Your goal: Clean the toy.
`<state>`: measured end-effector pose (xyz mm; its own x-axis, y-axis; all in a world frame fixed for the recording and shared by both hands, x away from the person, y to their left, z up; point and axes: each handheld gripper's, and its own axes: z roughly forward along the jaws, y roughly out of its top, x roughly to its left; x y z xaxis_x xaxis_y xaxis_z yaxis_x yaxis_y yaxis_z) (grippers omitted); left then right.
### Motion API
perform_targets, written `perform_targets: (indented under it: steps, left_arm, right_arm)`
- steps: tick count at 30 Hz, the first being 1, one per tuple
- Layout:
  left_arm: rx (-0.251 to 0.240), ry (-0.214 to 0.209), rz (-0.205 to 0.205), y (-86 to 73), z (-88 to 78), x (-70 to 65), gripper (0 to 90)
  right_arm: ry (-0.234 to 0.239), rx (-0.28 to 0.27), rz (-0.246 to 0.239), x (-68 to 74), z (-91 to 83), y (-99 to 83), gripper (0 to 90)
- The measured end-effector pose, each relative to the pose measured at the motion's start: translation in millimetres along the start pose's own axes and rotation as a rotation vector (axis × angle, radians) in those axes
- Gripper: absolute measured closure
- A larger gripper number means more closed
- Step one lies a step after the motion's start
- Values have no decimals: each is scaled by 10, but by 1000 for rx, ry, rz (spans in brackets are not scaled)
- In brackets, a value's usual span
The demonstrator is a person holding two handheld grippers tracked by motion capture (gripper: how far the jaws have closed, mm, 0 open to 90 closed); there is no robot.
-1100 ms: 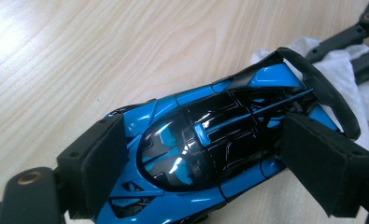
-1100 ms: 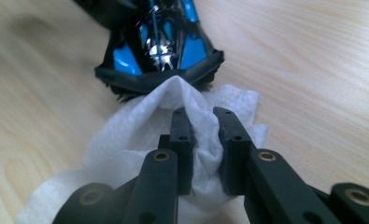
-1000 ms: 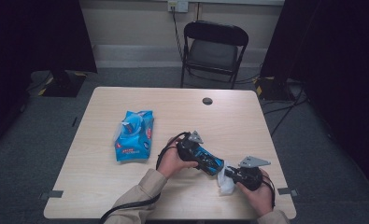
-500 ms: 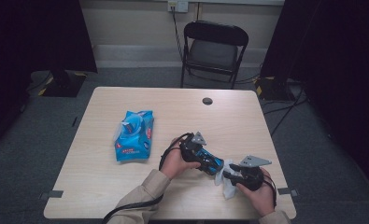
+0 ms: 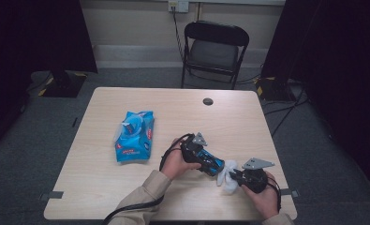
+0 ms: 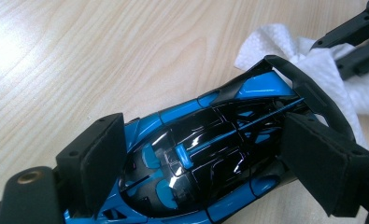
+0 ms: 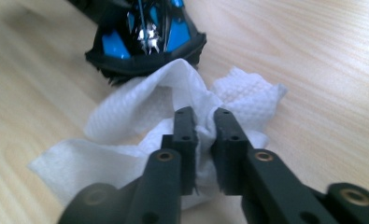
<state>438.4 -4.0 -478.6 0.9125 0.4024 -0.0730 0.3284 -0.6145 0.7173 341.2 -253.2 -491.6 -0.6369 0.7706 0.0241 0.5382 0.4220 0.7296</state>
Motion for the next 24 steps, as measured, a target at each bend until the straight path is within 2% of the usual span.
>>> perform_targets:
  steps: [3,7,8,13,24]
  left_arm:
    - [-1,0,5,4,4,-2,144]
    - [-6,-1,12,-1,11,-7,143]
    - [-5,0,15,0,14,-12,141]
    - [-4,3,34,17,52,-56,121]
    - [-5,5,41,29,68,-80,118]
  right_arm:
    - [-28,-22,10,2,53,37,844]
    - [-40,-56,46,-12,150,60,853]
    - [-33,-70,54,-12,175,63,854]
    - [-17,-78,33,24,217,84,857]
    - [50,-72,1,82,151,48,860]
